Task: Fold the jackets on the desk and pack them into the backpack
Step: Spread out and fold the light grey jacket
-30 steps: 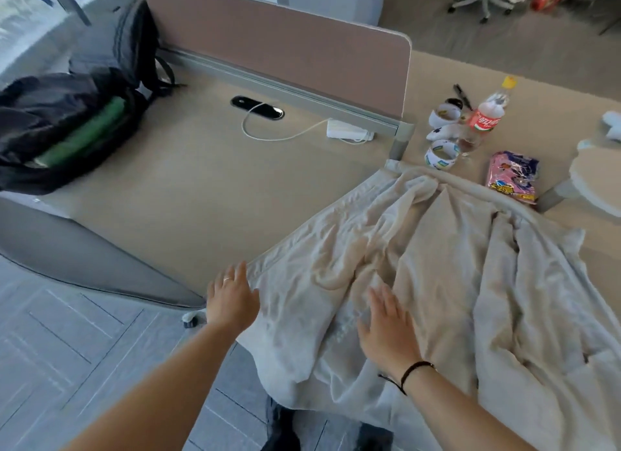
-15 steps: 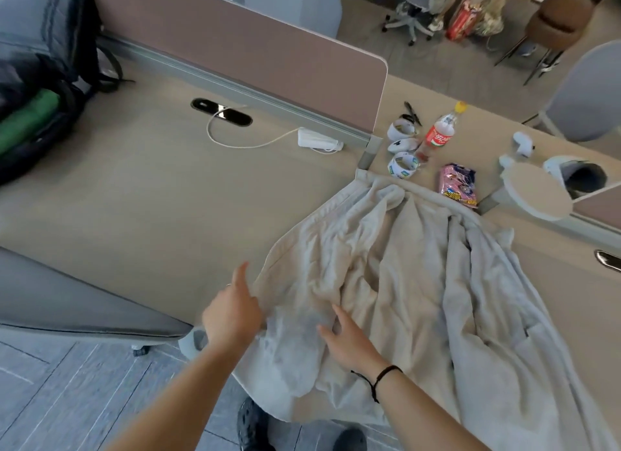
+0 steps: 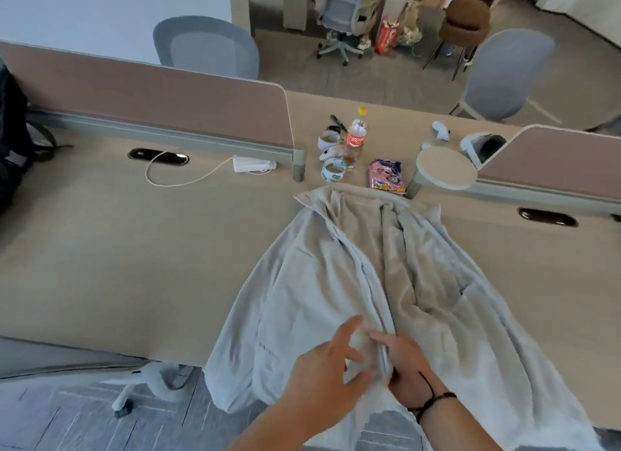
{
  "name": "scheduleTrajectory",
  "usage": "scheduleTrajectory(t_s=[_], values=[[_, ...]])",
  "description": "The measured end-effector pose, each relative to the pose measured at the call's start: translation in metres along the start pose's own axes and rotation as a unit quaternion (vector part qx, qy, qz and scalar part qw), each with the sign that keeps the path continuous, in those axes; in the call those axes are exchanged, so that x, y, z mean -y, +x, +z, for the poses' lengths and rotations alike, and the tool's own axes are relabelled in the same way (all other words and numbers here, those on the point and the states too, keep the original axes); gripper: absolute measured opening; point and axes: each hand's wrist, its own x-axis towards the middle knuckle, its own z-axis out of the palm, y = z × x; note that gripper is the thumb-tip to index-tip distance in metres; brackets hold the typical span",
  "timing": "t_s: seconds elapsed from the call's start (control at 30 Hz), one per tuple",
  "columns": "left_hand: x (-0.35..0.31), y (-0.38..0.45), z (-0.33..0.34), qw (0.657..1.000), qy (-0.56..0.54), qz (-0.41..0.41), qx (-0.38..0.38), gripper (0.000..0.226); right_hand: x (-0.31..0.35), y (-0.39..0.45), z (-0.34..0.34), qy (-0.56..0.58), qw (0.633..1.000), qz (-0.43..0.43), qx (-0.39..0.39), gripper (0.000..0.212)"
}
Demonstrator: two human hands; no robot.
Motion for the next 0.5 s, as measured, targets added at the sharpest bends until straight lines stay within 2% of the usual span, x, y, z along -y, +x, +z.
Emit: scheduleTrajectory(t_s=[0.1,0.17,0.23,0.37,0.5], values=[[0.022,-0.001,0.009,0.997,0.017,-0.069,-0.001,0.064,-0.034,0.018,-0.048,-0.099,0.992,0.028,-0.079,0.025],[0.045,-0.001,0.008,0.989,0.046,-0.137,-0.017,0.060,-0.055,0.028,-0.061,-0.225,0.971,0.034,-0.079,0.019],[0.064,-0.005,0.004,0.978,0.081,-0.191,-0.021,0.062,-0.070,0.035,-0.065,-0.300,0.951,0.029,-0.068,0.016],[0.081,-0.018,-0.004,0.964,0.105,-0.245,-0.018,0.060,-0.075,0.043,-0.066,-0.319,0.944,-0.029,-0.084,0.021],[0.077,-0.019,-0.011,0.957,0.109,-0.264,-0.051,0.060,-0.062,0.039,-0.071,-0.341,0.932,-0.050,-0.118,0.027]])
